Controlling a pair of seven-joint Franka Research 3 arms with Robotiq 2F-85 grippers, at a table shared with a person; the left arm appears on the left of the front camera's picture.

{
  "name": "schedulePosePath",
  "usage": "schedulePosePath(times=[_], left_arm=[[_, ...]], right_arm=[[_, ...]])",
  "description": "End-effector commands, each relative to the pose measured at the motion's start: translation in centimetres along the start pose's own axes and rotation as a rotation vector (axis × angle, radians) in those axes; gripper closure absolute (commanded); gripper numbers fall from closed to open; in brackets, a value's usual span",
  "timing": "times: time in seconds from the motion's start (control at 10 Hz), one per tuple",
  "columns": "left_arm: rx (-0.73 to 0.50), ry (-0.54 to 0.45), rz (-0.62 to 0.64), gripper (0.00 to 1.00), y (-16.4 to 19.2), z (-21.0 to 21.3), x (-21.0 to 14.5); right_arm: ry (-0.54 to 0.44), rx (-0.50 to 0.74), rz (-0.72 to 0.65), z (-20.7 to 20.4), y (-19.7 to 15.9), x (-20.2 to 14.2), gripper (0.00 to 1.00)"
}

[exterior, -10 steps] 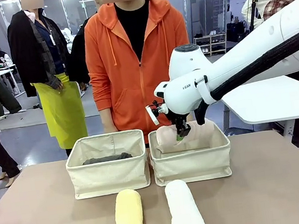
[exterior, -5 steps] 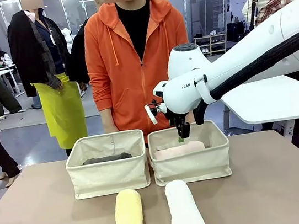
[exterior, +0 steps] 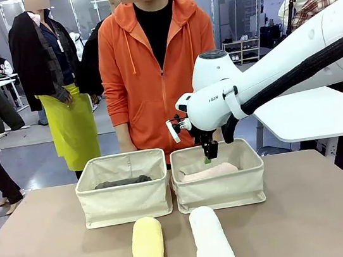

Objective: Divide the towels into two baskets.
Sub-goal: Pick up one hotel-folded towel from the bottom of the table and place it in the Fabric basket indicated by the person.

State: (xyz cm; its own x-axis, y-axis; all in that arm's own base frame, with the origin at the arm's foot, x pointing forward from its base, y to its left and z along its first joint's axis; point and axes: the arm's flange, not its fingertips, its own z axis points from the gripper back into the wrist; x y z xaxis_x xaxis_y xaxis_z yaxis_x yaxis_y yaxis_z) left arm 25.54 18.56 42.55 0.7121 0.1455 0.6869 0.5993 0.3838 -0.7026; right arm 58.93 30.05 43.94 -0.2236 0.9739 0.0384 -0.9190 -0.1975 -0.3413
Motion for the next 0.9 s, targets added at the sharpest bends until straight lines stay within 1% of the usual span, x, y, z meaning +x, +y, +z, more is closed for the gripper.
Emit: schedulePosePath(times=[0.0, 0.7, 0.8], left_arm=[[-0.015, -0.023, -0.012, 0.0, -0.2, 0.3, 0.2], [-0.015, -0.023, -0.012, 0.0, -0.2, 0.3, 0.2], [-0.015, -0.023, -0.012, 0.0, -0.2, 0.3, 0.2]], right_arm=[[0.003, -0.001, 0.007, 0.1, 0.0, 0.0, 0.0], [-0.001, 0.0, 0.0, 0.0, 0.0, 0.0, 0.0], [0.04, 0.007, 0.012, 2.4, 0.5, -0.6, 0.0]])
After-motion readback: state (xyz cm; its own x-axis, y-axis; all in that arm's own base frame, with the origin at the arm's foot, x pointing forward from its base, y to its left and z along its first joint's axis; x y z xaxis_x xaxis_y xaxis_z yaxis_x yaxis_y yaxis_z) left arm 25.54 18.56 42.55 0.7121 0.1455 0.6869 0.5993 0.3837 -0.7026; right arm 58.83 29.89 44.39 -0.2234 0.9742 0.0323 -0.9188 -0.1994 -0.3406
